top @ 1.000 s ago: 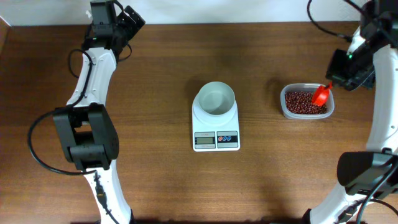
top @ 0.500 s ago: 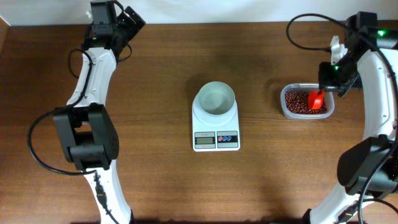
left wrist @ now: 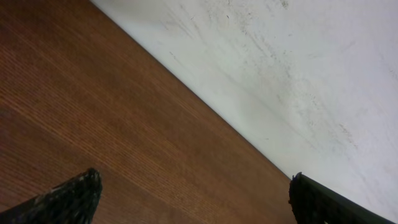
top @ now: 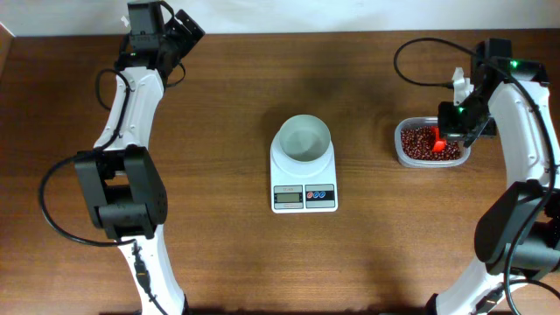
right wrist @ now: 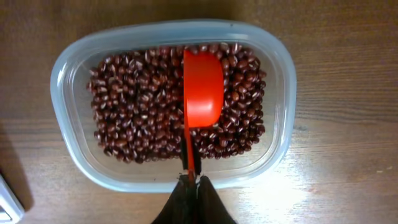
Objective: Scoop item into bowl and weigh 50g on scale
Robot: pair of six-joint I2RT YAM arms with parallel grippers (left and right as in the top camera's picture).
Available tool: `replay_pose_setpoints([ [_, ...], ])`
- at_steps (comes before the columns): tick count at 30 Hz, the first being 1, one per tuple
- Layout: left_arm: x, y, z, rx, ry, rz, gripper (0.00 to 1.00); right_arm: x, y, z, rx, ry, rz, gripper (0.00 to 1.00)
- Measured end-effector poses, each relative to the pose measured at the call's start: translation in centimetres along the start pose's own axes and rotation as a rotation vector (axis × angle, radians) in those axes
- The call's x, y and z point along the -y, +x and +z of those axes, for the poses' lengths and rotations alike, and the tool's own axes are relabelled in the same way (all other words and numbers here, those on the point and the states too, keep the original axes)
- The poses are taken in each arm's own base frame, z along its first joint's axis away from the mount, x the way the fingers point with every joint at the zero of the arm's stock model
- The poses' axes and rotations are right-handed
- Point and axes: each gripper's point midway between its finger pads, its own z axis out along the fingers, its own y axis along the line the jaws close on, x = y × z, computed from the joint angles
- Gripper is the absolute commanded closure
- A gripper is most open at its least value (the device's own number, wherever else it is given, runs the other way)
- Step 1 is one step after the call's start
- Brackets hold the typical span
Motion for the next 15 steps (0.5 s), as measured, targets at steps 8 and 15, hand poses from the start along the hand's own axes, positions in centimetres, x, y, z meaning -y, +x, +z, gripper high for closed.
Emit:
replay_pose_setpoints([
  [8, 0.6, 0.5, 0.1, -0.007, 0.006, 0.008, 0.01, 0.1, -0.2, -0.3, 0.005, 0.007, 0.000, 0.16],
  [15, 0.3, 0.9, 0.0, -0.025, -0.003, 0.010, 0.01, 0.4, -3.3, -5.1, 0.131, 0.017, -0.002, 0.01],
])
